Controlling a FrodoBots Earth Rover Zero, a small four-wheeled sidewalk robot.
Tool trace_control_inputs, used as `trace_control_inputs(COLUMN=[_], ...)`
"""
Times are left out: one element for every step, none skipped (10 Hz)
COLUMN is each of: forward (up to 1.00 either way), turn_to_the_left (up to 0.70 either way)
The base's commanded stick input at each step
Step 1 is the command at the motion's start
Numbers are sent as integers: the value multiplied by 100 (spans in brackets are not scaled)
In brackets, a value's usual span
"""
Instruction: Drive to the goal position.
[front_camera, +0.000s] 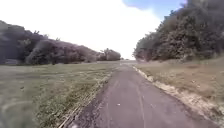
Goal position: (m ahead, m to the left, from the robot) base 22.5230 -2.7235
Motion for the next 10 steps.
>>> trace_control_inputs(forward=[85, 85, 85, 85, 85, 85, 85, 85, 85, 85], turn_to_the_left=[0, 0, 0, 0, 0, 0, -21, -29, -34, -34])
